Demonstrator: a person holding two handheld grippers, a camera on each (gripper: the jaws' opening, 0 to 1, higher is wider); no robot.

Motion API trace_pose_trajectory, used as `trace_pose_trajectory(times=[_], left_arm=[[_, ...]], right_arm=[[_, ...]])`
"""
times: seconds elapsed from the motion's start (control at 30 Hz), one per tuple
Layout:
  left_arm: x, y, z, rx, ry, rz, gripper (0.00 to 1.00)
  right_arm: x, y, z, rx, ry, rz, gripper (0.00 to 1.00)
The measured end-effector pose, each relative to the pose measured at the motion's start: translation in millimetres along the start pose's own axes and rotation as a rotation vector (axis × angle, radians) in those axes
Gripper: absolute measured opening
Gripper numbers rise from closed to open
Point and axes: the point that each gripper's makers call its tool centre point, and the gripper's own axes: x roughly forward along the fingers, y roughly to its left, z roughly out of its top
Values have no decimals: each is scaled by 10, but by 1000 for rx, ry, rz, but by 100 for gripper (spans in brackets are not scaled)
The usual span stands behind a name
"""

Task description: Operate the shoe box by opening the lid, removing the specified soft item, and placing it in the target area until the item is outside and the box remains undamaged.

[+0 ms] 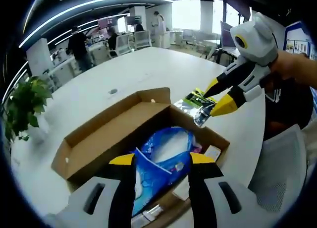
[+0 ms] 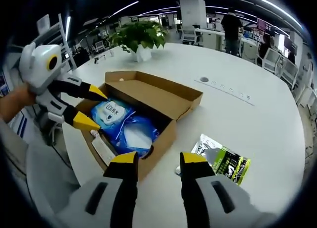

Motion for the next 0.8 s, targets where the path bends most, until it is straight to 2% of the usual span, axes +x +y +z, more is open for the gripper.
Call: trace_pose_trajectory(times=[0.43,0.8], left_arm=[[-266,469,-243,-93,-5,97,40],[-507,781,-561,-171,6,173,40]], right_arm=[[232,314,123,-29,-10,63,30],[481,557,230,-41,-29,123,28]])
